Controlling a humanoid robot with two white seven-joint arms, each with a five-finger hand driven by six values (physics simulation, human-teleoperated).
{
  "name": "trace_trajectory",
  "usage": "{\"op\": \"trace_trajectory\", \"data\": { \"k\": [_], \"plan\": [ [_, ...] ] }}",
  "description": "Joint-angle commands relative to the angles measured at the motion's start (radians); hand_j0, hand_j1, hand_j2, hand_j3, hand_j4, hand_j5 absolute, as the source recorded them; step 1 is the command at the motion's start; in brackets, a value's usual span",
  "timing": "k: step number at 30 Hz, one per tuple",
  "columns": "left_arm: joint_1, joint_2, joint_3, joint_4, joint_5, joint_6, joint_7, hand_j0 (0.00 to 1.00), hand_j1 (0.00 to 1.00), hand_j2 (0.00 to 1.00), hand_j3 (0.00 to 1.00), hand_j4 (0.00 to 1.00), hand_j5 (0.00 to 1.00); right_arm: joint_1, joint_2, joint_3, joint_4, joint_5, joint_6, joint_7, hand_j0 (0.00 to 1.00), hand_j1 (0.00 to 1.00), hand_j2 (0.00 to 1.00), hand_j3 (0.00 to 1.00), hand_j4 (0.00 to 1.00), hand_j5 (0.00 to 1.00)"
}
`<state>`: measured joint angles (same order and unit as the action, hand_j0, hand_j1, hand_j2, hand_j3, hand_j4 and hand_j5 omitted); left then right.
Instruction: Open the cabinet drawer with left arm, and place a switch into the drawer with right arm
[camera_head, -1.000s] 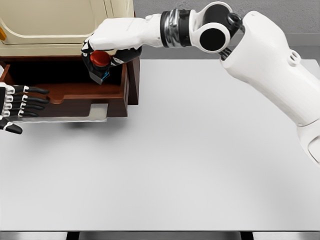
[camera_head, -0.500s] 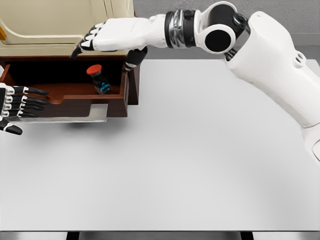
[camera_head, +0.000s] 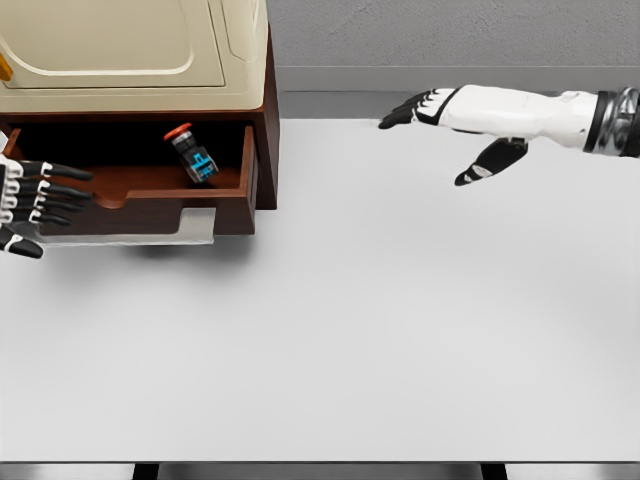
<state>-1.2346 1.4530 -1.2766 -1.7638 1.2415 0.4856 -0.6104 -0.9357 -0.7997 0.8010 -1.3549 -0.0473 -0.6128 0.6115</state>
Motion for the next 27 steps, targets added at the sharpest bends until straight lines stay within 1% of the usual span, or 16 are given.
{"op": "trace_trajectory", "data": {
  "k": [1,3,4,5,6,7,8,13,16,18,19,21,22,23,25,27],
  "plan": [
    [0.0,-0.002,0.022,0.0,0.019,-0.001,0.0,0.96,0.96,0.96,0.96,0.96,0.96,0.0,-0.033,-0.008,0.028,-0.009,0.002,-0.001,1.0,1.0,1.0,1.0,1.0,1.0],
    [0.0,-0.006,0.034,0.0,0.021,-0.001,0.0,0.96,0.96,0.96,0.96,0.96,0.96,0.011,-0.042,-0.008,0.037,-0.011,0.002,-0.001,1.0,1.0,1.0,1.0,1.0,1.0],
    [-0.002,-0.008,0.036,0.0,0.021,-0.001,0.0,0.96,0.96,0.96,0.96,0.96,0.96,0.037,-0.042,-0.006,0.04,-0.013,0.002,-0.001,1.0,1.0,1.0,1.0,1.0,1.0],
    [-0.002,-0.01,0.046,0.0,0.021,-0.001,0.0,0.96,0.96,0.96,0.96,0.96,0.96,0.046,-0.044,-0.008,0.071,-0.014,0.002,-0.001,1.0,1.0,1.0,1.0,1.0,1.0],
    [-0.002,-0.013,0.049,0.0,0.021,-0.001,0.0,0.97,0.97,0.97,0.97,0.97,0.97,0.041,-0.044,-0.008,0.123,-0.013,0.002,-0.001,1.0,1.0,1.0,1.0,1.0,1.0],
    [-0.002,-0.013,0.051,0.0,0.021,-0.001,0.0,0.97,0.97,0.97,0.97,0.97,0.97,0.048,-0.042,-0.008,0.152,-0.013,0.002,-0.001,1.0,1.0,1.0,1.0,1.0,1.0],
    [-0.002,-0.013,0.054,0.0,0.021,-0.001,0.0,0.97,0.97,0.97,0.97,0.97,0.97,0.051,-0.042,-0.006,0.158,-0.013,0.002,-0.001,1.0,1.0,1.0,1.0,1.0,1.0],
    [-0.003,-0.033,0.066,0.0,0.021,-0.001,0.0,0.98,0.98,0.98,0.98,0.98,0.98,0.055,-0.047,-0.009,0.163,-0.013,0.002,-0.001,1.0,1.0,1.0,1.0,1.0,1.0],
    [-0.005,-0.051,0.106,0.0,0.021,-0.002,0.0,0.98,0.98,0.98,0.98,0.98,0.98,0.06,-0.044,-0.008,0.161,-0.011,0.002,-0.001,1.0,1.0,1.0,1.0,1.0,1.0],
    [-0.008,-0.063,0.109,0.0,0.019,-0.007,0.0,1.0,1.0,1.0,1.0,1.0,1.0,0.06,-0.045,-0.009,0.161,-0.011,0.002,-0.001,1.0,1.0,1.0,1.0,1.0,1.0],
    [-0.011,-0.072,0.131,0.0,0.019,-0.013,0.0,1.0,1.0,1.0,1.0,1.0,1.0,0.061,-0.045,-0.009,0.161,-0.011,0.002,-0.001,1.0,1.0,1.0,1.0,1.0,1.0],
    [-0.009,-0.111,0.171,0.0,0.009,-0.09,0.0,1.0,1.0,1.0,1.0,1.0,1.0,0.069,-0.047,-0.009,0.161,-0.011,0.002,-0.001,1.0,1.0,1.0,1.0,1.0,1.0],
    [-0.009,-0.112,0.183,0.0,-0.023,-0.128,0.0,1.0,1.0,1.0,1.0,1.0,1.0,0.072,-0.047,-0.009,0.161,-0.011,0.002,-0.001,1.0,1.0,1.0,1.0,1.0,1.0],
    [-0.009,-0.118,0.194,0.0,-0.059,-0.128,0.0,1.0,1.0,1.0,1.0,1.0,1.0,0.074,-0.047,-0.009,0.161,-0.011,0.002,-0.001,1.0,1.0,1.0,1.0,1.0,1.0],
    [-0.009,-0.137,0.223,0.0,-0.066,-0.137,0.0,1.0,1.0,1.0,1.0,1.0,1.0,0.077,-0.047,-0.009,0.161,-0.011,0.002,-0.001,1.0,1.0,1.0,1.0,1.0,1.0],
    [0.003,-0.169,0.223,-0.002,-0.076,-0.246,0.0,1.0,1.0,1.0,1.0,1.0,1.0,0.083,-0.049,-0.009,0.161,-0.011,0.002,-0.001,1.0,1.0,1.0,1.0,1.0,1.0]
  ]
}}
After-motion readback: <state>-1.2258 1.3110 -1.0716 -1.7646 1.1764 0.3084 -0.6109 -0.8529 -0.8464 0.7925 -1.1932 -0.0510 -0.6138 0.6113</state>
